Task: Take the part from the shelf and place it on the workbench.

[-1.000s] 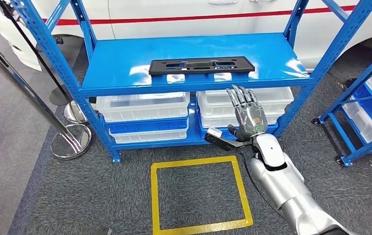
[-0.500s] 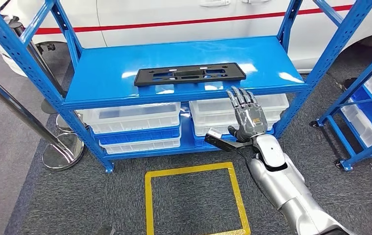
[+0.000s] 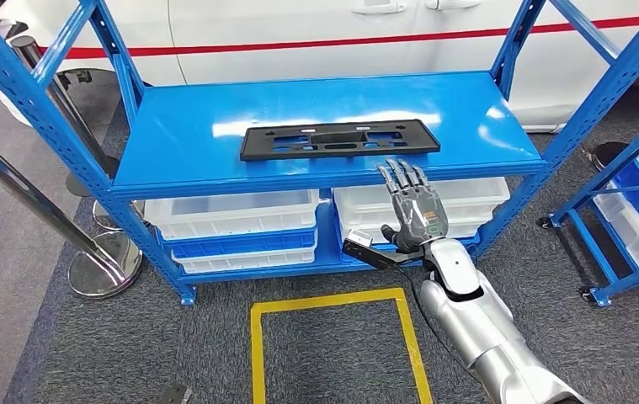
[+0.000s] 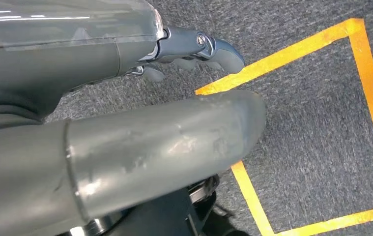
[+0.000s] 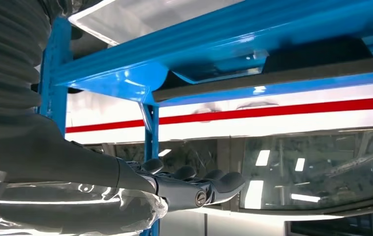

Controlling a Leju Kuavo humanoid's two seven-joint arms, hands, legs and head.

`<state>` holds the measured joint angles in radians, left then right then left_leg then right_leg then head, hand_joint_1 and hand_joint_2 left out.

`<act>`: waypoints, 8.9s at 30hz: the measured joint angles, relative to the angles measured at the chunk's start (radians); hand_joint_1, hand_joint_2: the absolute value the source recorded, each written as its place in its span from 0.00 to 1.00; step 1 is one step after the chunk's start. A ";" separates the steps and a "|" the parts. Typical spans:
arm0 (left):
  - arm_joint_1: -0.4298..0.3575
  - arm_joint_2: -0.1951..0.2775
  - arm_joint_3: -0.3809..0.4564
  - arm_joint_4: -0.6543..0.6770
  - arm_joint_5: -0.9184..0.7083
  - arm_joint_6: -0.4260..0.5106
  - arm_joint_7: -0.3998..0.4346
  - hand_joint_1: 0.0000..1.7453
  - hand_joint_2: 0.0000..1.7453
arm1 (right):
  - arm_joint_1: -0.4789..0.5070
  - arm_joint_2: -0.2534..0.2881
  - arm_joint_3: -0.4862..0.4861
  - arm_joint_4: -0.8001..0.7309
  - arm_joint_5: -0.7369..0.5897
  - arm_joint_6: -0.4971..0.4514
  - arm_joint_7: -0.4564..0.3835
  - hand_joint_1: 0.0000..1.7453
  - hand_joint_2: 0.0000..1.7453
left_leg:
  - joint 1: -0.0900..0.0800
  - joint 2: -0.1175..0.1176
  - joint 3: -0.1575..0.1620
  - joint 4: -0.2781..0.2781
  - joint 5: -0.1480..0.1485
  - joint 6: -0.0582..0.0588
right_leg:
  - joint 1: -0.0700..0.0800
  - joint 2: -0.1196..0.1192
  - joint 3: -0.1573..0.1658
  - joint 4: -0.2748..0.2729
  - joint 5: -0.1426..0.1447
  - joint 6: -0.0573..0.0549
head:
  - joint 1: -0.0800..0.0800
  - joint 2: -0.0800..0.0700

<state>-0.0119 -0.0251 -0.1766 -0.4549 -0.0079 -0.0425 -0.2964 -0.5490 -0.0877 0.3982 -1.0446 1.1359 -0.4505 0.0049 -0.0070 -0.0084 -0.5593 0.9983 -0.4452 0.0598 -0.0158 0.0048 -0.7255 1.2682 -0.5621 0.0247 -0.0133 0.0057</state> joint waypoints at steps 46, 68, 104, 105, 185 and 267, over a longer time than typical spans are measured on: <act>-0.021 0.009 -0.011 -0.011 -0.001 -0.008 0.000 0.00 0.00 | -0.002 0.033 0.036 0.014 -0.023 -0.010 -0.016 0.00 1.00 | 0.008 0.001 -0.142 0.265 -0.103 -0.058 | 0.005 -0.003 0.115 -0.239 0.133 -0.052 | 0.002 0.000; -0.047 0.014 -0.011 -0.017 -0.005 0.012 -0.003 0.00 0.00 | -0.008 0.031 0.076 0.017 -0.017 0.015 -0.025 0.00 1.00 | 0.000 0.002 -0.037 0.018 0.013 -0.037 | 0.008 -0.003 0.105 -0.231 0.129 -0.029 | 0.003 0.000; -0.064 0.018 -0.010 -0.017 -0.009 -0.004 -0.033 0.00 0.00 | -0.022 0.023 0.142 0.031 -0.021 0.020 -0.030 0.00 1.00 | 0.017 0.003 -0.102 0.242 -0.124 -0.062 | -0.001 -0.003 0.082 -0.224 0.143 -0.046 | 0.003 0.000; -0.063 0.018 -0.010 -0.017 -0.009 -0.004 -0.033 0.00 0.00 | -0.022 0.023 0.142 0.031 -0.021 0.020 -0.030 0.00 1.00 | 0.017 0.003 -0.137 0.292 -0.140 -0.062 | 0.000 -0.002 0.084 -0.223 0.141 -0.047 | 0.003 0.000; -0.104 0.004 0.059 -0.034 -0.009 0.127 -0.045 0.00 0.00 | -0.035 0.012 0.076 -0.149 -0.071 -0.130 -0.061 1.00 1.00 | 0.008 0.003 -0.036 0.023 0.010 -0.009 | 0.002 -0.004 0.008 -0.056 0.084 -0.005 | 0.004 0.000; -0.078 -0.090 0.064 0.069 -0.045 0.062 -0.052 0.00 1.00 | 0.137 0.064 0.051 -0.759 -0.262 -0.227 -0.294 1.00 1.00 | 0.001 0.002 0.031 0.021 -0.050 -0.031 | 0.004 -0.010 0.059 -0.231 0.191 -0.015 | 0.003 0.000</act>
<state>-0.0898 -0.1154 -0.1129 -0.3858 -0.0527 0.0191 -0.3480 -0.4119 -0.0235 0.4496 -1.8032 0.8743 -0.6779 -0.2888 -0.0063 -0.0064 -0.5279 1.0189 -0.4955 0.0292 -0.0122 -0.0057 -0.6664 1.0373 -0.3713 0.0097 -0.0104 0.0057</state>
